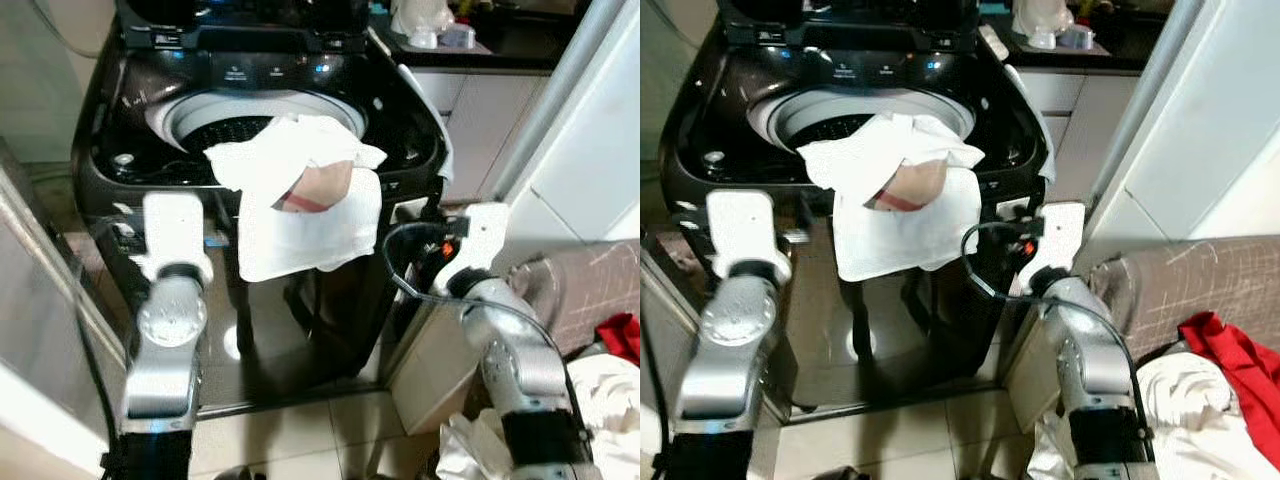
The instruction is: Clothes washing
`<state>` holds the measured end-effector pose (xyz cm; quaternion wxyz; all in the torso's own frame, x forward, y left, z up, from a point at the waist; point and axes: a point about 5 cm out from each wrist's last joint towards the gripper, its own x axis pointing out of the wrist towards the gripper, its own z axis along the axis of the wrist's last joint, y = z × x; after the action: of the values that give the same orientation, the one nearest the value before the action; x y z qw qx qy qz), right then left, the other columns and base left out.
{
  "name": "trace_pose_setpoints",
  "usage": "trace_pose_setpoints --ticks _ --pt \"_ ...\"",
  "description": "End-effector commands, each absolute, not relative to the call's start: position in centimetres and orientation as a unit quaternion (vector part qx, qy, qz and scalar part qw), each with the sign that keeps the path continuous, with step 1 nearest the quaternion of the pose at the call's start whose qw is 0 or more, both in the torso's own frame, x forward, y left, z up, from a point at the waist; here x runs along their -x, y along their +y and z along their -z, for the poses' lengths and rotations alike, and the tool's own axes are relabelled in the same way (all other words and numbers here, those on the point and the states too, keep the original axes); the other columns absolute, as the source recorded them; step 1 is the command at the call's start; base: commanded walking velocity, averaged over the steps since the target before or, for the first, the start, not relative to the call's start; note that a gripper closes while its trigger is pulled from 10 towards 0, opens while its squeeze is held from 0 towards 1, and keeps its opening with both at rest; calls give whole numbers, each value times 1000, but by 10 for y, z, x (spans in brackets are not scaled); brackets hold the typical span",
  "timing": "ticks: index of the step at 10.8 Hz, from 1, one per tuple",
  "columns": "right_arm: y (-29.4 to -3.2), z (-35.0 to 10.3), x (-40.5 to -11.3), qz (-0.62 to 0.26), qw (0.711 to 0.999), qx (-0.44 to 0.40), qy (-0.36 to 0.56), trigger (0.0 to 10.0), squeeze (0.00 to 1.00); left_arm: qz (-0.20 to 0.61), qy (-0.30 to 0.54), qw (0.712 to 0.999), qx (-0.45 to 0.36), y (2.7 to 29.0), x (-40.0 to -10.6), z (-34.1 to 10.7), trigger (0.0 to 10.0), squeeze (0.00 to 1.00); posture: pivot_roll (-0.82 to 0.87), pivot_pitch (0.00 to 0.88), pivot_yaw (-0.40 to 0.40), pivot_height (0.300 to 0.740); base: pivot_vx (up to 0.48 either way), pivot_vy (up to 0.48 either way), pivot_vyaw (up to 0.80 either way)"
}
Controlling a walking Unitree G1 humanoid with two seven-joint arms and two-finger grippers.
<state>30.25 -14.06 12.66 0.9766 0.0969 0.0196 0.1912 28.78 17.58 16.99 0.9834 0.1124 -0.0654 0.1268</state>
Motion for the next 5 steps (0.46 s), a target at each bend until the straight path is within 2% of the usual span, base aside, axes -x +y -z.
trace_pose_setpoints --ticks 1,2,5 --pt "-132 -118 -297 -214 965 -130 80 10000 0 -133 -69 982 -117 174 -289 -171 10000 0 -28 0 -63 740 0 0 0" --pt "-121 -123 -292 -236 959 -111 113 10000 0 -131 -58 983 -116 173 -288 -167 10000 0 -37 0 -58 740 0 0 0" --pt "-132 -113 -293 -201 966 -84 137 10000 0 -119 -61 983 -127 171 -284 -167 10000 0 -40 3 -40 740 0 0 0"
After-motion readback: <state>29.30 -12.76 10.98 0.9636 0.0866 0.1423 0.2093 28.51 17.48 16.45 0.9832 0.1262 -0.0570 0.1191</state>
